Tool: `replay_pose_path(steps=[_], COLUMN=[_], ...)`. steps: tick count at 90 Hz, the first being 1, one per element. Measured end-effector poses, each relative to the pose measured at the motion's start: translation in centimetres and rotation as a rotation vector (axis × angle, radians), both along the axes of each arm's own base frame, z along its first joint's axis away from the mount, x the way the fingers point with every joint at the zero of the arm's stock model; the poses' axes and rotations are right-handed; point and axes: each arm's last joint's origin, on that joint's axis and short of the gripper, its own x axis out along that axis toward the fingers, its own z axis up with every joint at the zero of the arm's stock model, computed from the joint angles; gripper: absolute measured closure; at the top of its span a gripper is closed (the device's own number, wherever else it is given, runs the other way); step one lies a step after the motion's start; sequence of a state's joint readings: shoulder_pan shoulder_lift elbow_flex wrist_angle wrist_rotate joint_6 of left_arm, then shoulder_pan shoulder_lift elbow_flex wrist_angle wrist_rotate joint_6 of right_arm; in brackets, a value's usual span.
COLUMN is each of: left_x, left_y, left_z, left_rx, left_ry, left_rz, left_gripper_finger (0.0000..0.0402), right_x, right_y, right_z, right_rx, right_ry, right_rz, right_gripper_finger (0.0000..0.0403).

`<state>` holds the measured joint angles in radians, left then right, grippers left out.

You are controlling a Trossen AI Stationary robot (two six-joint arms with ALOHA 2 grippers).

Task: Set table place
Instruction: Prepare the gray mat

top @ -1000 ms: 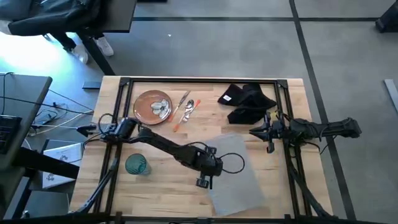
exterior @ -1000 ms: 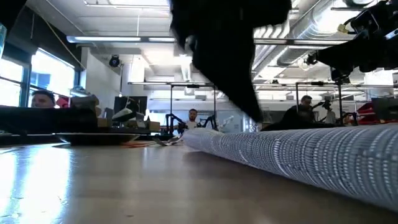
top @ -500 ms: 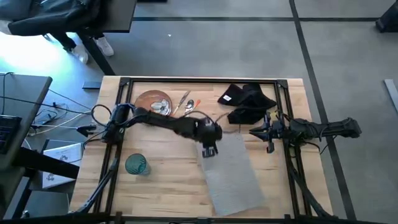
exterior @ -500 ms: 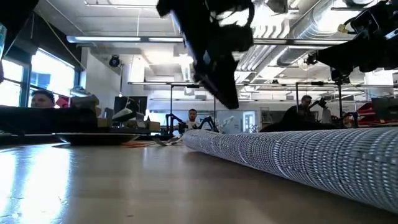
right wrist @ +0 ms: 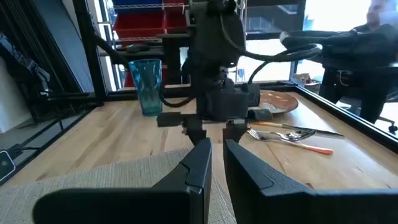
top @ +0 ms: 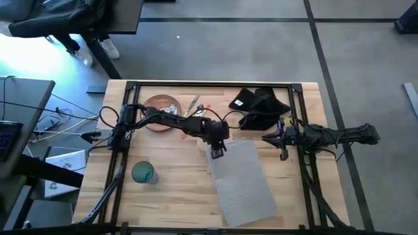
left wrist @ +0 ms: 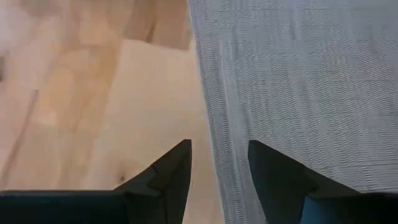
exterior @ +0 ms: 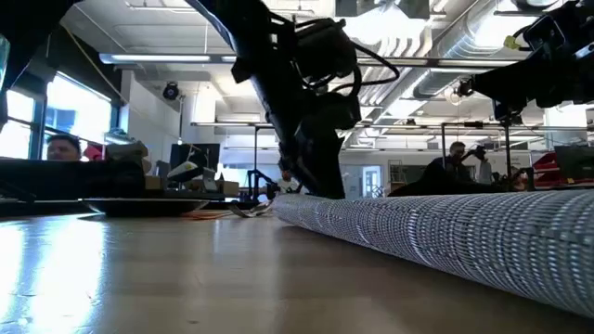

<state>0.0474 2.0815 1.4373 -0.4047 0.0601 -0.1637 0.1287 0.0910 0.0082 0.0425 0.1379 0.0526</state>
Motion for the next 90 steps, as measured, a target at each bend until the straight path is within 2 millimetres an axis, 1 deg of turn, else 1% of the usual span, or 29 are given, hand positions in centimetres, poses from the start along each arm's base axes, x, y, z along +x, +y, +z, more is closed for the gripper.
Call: replay_pose_path(steps=[17, 24, 31, 37, 46, 58, 69, 81, 90], left_x=[-0.01, -0.01, -0.03, -0.17, -0.35, -0.31, -0.37, -0.54, -0.58], left_y=[-0.08, -0.13, -0.07, 0.0, 0.16, 0.22, -0.04, -0.09, -0.09], left_z=[-0.01, 0.01, 0.03, -0.1, -0.44, -0.42, -0.4, -0.49, -0.36], left_rx=[-0.022, -0.06, -0.108, -0.095, -0.074, -0.079, -0.169, -0.168, -0.265], left_ry=[-0.001, -0.004, -0.006, 0.013, 0.044, 0.04, 0.043, 0.064, 0.067], left_rz=[-0.022, -0.042, -0.064, -0.055, -0.034, -0.03, -0.06, -0.056, -0.079], left_gripper_finger=[0.0257, 0.0257, 0.0257, 0.0257, 0.0257, 0.0257, 0.0257, 0.0257, 0.0257], right_x=[0.0, 0.0, 0.0, 0.0, 0.0, 0.0, 0.0, 0.0, 0.0], right_y=[0.0, 0.0, 0.0, 0.0, 0.0, 0.0, 0.02, 0.05, 0.06], right_z=[-0.01, -0.01, -0.01, -0.01, -0.02, -0.02, -0.03, -0.06, -0.08], right_rx=[0.141, 0.198, 0.234, 0.259, 0.261, 0.261, 0.261, 0.261, 0.261], right_ry=[0.0, -0.001, -0.001, -0.001, 0.0, 0.0, 0.001, 0.007, 0.009], right_rz=[-0.006, -0.008, -0.01, -0.01, -0.01, -0.01, -0.005, 0.007, 0.011], right_gripper_finger=[0.0375, 0.0375, 0.0375, 0.0375, 0.0375, 0.0375, 0.0375, 0.0375, 0.0375])
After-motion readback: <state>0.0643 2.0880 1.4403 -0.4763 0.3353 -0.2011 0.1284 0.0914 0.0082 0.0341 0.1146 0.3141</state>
